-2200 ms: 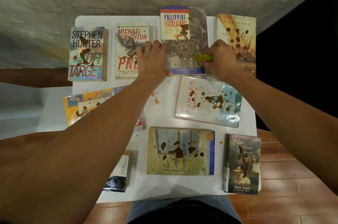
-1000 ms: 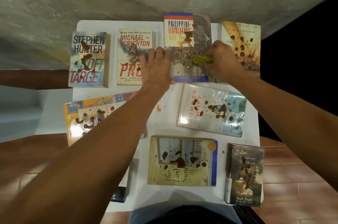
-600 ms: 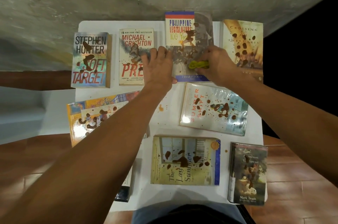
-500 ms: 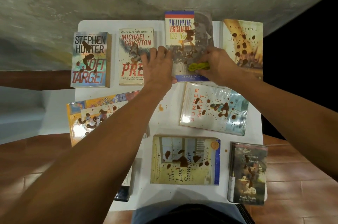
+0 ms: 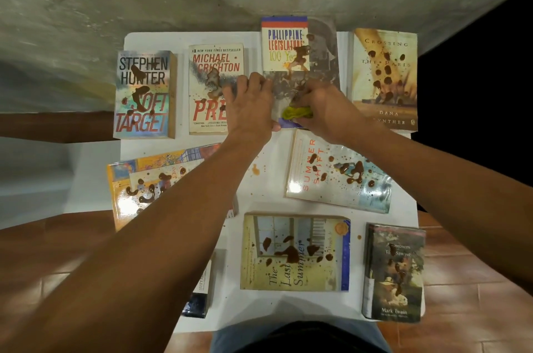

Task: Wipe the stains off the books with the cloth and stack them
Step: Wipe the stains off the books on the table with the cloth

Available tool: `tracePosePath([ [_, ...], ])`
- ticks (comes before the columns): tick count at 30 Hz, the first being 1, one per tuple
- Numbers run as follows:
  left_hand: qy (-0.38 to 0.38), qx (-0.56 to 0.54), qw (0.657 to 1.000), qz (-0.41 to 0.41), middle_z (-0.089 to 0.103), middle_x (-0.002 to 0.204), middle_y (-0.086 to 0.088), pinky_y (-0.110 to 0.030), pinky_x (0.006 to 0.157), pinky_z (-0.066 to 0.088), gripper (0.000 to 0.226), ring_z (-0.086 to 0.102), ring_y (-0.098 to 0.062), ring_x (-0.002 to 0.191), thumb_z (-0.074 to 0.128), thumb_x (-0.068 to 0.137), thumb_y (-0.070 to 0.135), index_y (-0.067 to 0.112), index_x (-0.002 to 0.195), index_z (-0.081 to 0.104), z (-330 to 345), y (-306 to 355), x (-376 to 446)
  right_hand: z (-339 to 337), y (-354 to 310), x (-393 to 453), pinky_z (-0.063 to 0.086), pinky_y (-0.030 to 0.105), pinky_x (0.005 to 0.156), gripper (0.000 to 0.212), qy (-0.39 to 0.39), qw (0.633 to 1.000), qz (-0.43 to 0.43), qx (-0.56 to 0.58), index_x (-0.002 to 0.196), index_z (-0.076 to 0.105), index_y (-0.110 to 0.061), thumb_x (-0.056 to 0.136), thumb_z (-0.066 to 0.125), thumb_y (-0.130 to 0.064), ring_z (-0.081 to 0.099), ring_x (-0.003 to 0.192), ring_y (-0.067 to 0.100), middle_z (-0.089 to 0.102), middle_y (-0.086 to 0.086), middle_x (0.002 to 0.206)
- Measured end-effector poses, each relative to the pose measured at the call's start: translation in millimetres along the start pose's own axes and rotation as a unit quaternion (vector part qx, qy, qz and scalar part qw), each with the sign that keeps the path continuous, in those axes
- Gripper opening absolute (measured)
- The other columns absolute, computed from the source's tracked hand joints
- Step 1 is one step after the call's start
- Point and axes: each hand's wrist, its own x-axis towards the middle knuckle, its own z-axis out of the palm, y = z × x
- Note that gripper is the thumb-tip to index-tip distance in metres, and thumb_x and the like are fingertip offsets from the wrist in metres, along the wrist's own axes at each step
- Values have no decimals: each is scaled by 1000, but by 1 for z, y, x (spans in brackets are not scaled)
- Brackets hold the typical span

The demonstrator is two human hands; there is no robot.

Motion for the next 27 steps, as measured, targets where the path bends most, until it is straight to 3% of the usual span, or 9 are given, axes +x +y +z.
tracePosePath([
  [4, -2, -1, 1000, 0, 42, 137, -5, -46, 107, 26, 77, 35, -28, 130, 82, 76, 49, 21, 138, 47, -1, 1, 0, 1, -3, 5, 52, 41, 85, 22, 25, 999, 27, 8, 102, 77, -6, 83, 77, -18, 61, 95, 30, 60, 13, 110],
  [9, -7, 2, 1000, -2, 40, 139, -5, -47, 110, 24, 78, 33, -29, 132, 81, 76, 49, 20, 140, 45, -2, 1, 0, 5, -9, -8, 52, 44, 82, 20, 7, 1000, -8, 8, 100, 77, -11, 82, 78, -20, 59, 95, 32, 59, 10, 108],
  [14, -1, 3, 1000, 1, 40, 138, -5, -48, 112, 22, 78, 34, -29, 132, 81, 77, 48, 20, 140, 45, -1, 1, -1, 9, -8, -6, 53, 45, 87, 26, 61, 997, 56, 6, 106, 77, -11, 82, 78, -19, 61, 99, 32, 61, 9, 114],
  [19, -6, 2, 1000, 1, 40, 139, -5, -48, 111, 23, 80, 34, -29, 131, 82, 76, 48, 20, 140, 45, -1, 2, 0, 13, -9, -14, 53, 46, 84, 20, 22, 1000, 0, 13, 99, 78, -13, 84, 76, -24, 60, 92, 32, 60, 9, 107],
  [24, -8, 0, 1000, 3, 40, 139, -6, -48, 111, 24, 81, 34, -29, 131, 81, 76, 49, 19, 142, 45, 0, 1, 0, -4, 18, -11, 54, 46, 91, 32, 74, 993, 90, 30, 115, 74, -18, 84, 78, -27, 59, 104, 29, 60, 8, 119],
  [27, -3, 0, 1000, 5, 40, 139, -6, -48, 111, 24, 81, 34, -29, 131, 81, 76, 49, 19, 141, 44, 0, 2, 0, -5, 18, -17, 53, 46, 88, 28, 11, 999, 33, 19, 109, 76, -12, 83, 79, -22, 59, 99, 30, 60, 10, 114],
])
